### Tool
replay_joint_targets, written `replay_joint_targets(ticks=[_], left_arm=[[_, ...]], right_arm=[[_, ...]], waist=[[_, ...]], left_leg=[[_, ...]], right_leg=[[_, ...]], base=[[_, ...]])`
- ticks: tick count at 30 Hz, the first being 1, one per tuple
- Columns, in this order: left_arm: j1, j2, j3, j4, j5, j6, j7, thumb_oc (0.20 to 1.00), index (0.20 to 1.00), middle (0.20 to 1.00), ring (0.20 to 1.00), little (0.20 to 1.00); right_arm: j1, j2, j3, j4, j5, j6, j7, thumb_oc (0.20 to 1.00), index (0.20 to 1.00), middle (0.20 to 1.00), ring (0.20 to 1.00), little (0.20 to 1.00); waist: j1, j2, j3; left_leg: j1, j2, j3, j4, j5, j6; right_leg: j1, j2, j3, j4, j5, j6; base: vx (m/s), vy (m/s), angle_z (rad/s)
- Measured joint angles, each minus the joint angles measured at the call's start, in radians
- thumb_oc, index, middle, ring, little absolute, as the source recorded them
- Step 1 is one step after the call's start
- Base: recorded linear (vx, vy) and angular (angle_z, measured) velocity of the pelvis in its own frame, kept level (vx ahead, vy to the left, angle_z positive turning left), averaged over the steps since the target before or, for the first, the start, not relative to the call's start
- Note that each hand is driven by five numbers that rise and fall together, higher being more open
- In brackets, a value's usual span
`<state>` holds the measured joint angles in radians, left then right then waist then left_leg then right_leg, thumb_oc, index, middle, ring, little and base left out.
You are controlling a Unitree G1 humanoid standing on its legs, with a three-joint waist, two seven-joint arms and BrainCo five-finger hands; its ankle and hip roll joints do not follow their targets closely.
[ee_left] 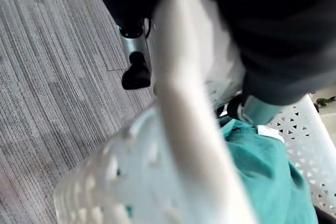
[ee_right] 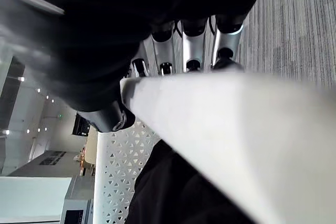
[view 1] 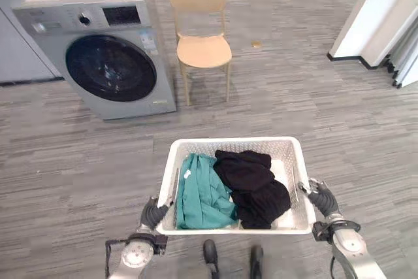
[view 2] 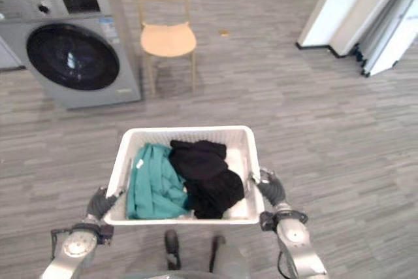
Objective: Grab the laundry basket,head to the washer,open it,put in the laundry and shut it.
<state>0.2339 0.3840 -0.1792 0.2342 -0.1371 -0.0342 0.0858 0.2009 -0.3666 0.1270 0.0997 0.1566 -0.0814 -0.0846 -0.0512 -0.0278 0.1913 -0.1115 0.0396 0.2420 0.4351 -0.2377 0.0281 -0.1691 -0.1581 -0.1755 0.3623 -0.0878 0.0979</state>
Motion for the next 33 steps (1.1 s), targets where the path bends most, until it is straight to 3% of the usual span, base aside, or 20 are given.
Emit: replay_joint_targets(ticks=[1,2,4,5,7,9,10,12,13,14,16,19,21,22,24,27,29,31,33], left_arm=[[-0.012,-0.02,0.009,0.02,0.0,0.001,0.0,0.2,0.2,0.2,0.2,0.2],[-0.017,-0.031,0.018,0.024,0.0,0.001,0.005,0.2,0.2,0.2,0.2,0.2],[-0.02,-0.019,0.018,0.005,0.001,-0.001,-0.002,0.2,0.2,0.2,0.2,0.2],[-0.027,-0.024,0.013,0.012,0.002,-0.001,0.003,0.2,0.2,0.2,0.2,0.2],[-0.012,-0.02,0.004,0.012,0.002,-0.001,0.004,0.2,0.2,0.2,0.2,0.2],[0.001,-0.019,0.003,0.014,0.0,-0.001,0.005,0.2,0.2,0.2,0.2,0.2],[0.013,-0.019,0.002,0.015,0.0,-0.001,0.006,0.2,0.2,0.2,0.2,0.2],[0.03,-0.024,-0.005,0.008,0.0,-0.001,0.007,0.2,0.2,0.2,0.2,0.2],[0.023,-0.028,-0.005,0.006,0.0,-0.001,0.008,0.2,0.2,0.2,0.2,0.2],[0.02,-0.029,-0.005,0.004,0.0,-0.001,0.009,0.2,0.2,0.2,0.2,0.2],[0.013,-0.027,-0.007,-0.008,0.0,-0.001,0.009,0.2,0.2,0.2,0.2,0.2],[-0.009,-0.032,-0.016,-0.012,0.0,-0.001,0.008,0.2,0.2,0.2,0.2,0.2],[-0.003,-0.033,-0.018,-0.013,0.0,-0.001,0.008,0.2,0.2,0.2,0.2,0.2],[-0.001,-0.034,-0.018,-0.011,0.001,-0.001,0.008,0.2,0.2,0.2,0.2,0.2],[-0.004,-0.037,-0.018,-0.007,0.002,0.0,0.008,0.2,0.2,0.2,0.2,0.2],[0.006,-0.038,-0.018,0.014,0.002,0.002,0.006,0.2,0.2,0.2,0.2,0.2],[0.017,-0.036,-0.017,0.014,0.002,0.003,0.006,0.2,0.2,0.2,0.2,0.2],[0.011,-0.024,-0.006,0.013,0.002,0.003,0.005,0.2,0.2,0.2,0.2,0.2],[0.005,-0.014,-0.006,0.012,0.002,0.004,0.005,0.2,0.2,0.2,0.2,0.2]], right_arm=[[0.009,-0.023,0.009,-0.007,0.0,0.005,0.002,0.2,0.2,0.2,0.2,0.2],[0.02,-0.021,0.011,-0.004,0.0,0.012,0.002,0.2,0.2,0.2,0.2,0.2],[0.04,-0.016,0.005,-0.01,0.001,0.009,0.0,0.2,0.2,0.2,0.2,0.2],[0.051,-0.005,0.0,0.003,0.001,0.012,-0.001,0.2,0.2,0.2,0.2,0.2],[0.051,-0.007,0.0,0.001,0.001,0.01,0.001,0.2,0.2,0.2,0.2,0.2],[0.033,-0.008,0.002,0.016,0.0,0.005,0.006,0.2,0.2,0.2,0.2,0.2],[-0.003,-0.004,0.011,0.05,0.0,0.003,0.007,0.2,0.2,0.2,0.2,0.2],[-0.015,-0.027,0.01,0.047,0.0,0.001,0.02,0.2,0.2,0.2,0.2,0.2],[-0.004,-0.033,0.009,0.035,0.0,0.001,0.019,0.2,0.2,0.2,0.2,0.2],[-0.006,-0.032,0.005,0.029,0.0,0.001,0.015,0.2,0.2,0.2,0.2,0.2],[-0.006,-0.035,-0.005,0.019,0.001,0.0,0.011,0.2,0.2,0.2,0.2,0.2],[-0.012,-0.028,-0.026,0.017,0.001,0.0,0.0,0.2,0.2,0.2,0.2,0.2],[-0.011,-0.027,-0.028,0.017,0.001,0.0,0.001,0.2,0.2,0.2,0.2,0.2],[-0.006,-0.025,-0.027,0.019,0.001,-0.001,0.0,0.2,0.2,0.2,0.2,0.2],[-0.01,-0.024,-0.025,0.039,0.001,-0.002,-0.002,0.2,0.2,0.2,0.2,0.2],[0.003,-0.023,-0.008,0.049,0.0,-0.001,-0.003,0.2,0.2,0.2,0.2,0.2],[0.017,-0.02,-0.005,0.04,0.0,-0.001,-0.001,0.2,0.2,0.2,0.2,0.2],[0.016,-0.004,0.001,0.035,-0.001,0.0,-0.002,0.2,0.2,0.2,0.2,0.2],[0.006,0.003,0.001,0.035,-0.001,0.002,-0.002,0.2,0.2,0.2,0.2,0.2]], waist=[[0.01,0.03,0.026],[-0.016,0.036,0.014],[-0.031,0.024,0.01],[-0.029,0.012,0.008],[-0.031,0.023,0.006],[-0.015,0.015,0.0],[-0.008,0.019,0.002],[0.021,0.038,-0.009],[0.022,0.039,-0.011],[0.02,0.038,-0.012],[0.022,0.018,-0.023],[0.03,-0.022,-0.008],[0.034,-0.02,-0.011],[0.035,-0.014,-0.013],[0.038,0.025,-0.009],[0.059,0.037,-0.005],[0.082,0.03,-0.012],[0.079,-0.025,-0.027],[0.083,-0.026,-0.027]], left_leg=[[0.06,-0.023,-0.065,-0.073,-0.051,-0.056],[0.063,-0.023,-0.077,-0.125,-0.028,-0.049],[0.079,-0.044,-0.11,-0.22,0.031,-0.065],[0.125,-0.049,-0.151,-0.282,0.072,-0.078],[0.158,-0.026,-0.202,-0.313,0.084,-0.103],[0.171,-0.021,-0.198,-0.302,0.095,-0.132],[0.172,-0.015,-0.198,-0.267,0.106,-0.154],[0.142,0.007,-0.184,-0.108,0.118,-0.164],[0.11,0.019,-0.166,-0.021,0.119,-0.154],[0.091,0.03,-0.149,0.033,0.11,-0.12],[0.061,0.039,-0.116,0.04,0.093,-0.099],[0.012,-0.01,-0.087,-0.145,0.072,-0.067],[-0.052,-0.026,-0.076,-0.231,0.117,-0.047],[-0.098,-0.03,-0.06,-0.274,0.152,-0.052],[-0.159,-0.028,-0.052,-0.414,0.253,-0.07],[-0.182,-0.013,-0.034,-0.451,0.284,-0.081],[-0.145,-0.008,-0.024,-0.399,0.309,-0.037],[-0.125,-0.065,0.011,-0.344,0.327,-0.016],[-0.068,-0.076,0.028,-0.359,0.347,0.072]], right_leg=[[-0.085,-0.009,0.017,0.163,-0.057,0.027],[-0.127,0.001,0.025,0.113,-0.078,0.023],[-0.15,0.012,0.023,-0.033,-0.055,0.046],[-0.11,0.04,0.014,-0.135,-0.017,0.007],[-0.036,0.106,0.025,-0.221,0.054,-0.053],[0.007,0.107,0.011,-0.249,0.152,-0.096],[0.023,0.109,0.005,-0.235,0.139,-0.106],[0.076,0.123,-0.001,-0.233,0.105,-0.122],[0.104,0.123,-0.008,-0.253,0.099,-0.134],[0.117,0.125,-0.01,-0.262,0.099,-0.135],[0.138,0.124,0.003,-0.287,0.075,-0.17],[0.213,0.106,0.018,-0.375,0.079,-0.169],[0.247,0.113,0.009,-0.41,0.091,-0.16],[0.274,0.128,0.01,-0.444,0.077,-0.145],[0.306,0.163,0.019,-0.45,0.043,-0.148],[0.388,0.173,0.055,-0.444,-0.014,-0.138],[0.444,0.149,0.094,-0.442,-0.062,-0.104],[0.446,0.069,0.113,-0.355,-0.117,-0.047],[0.407,0.046,0.124,-0.203,-0.13,-0.033]], base=[[0.33,-0.19,-0.42],[0.34,-0.222,0.04],[0.42,-0.324,0.65],[0.25,-0.252,0.83],[0.27,-0.23,1.02],[0.31,-0.229,0.54],[0.2,-0.171,0.15],[0.25,-0.192,0.02],[0.23,-0.117,0.0],[0.26,-0.095,0.07],[0.28,-0.053,0.09],[0.22,0.002,-0.01],[0.3,0.029,-0.11],[0.32,0.038,-0.09],[0.33,0.054,-0.13],[0.38,0.132,-0.35],[0.38,0.152,-0.62],[0.38,0.162,-0.53],[0.2,0.098,-0.53]])
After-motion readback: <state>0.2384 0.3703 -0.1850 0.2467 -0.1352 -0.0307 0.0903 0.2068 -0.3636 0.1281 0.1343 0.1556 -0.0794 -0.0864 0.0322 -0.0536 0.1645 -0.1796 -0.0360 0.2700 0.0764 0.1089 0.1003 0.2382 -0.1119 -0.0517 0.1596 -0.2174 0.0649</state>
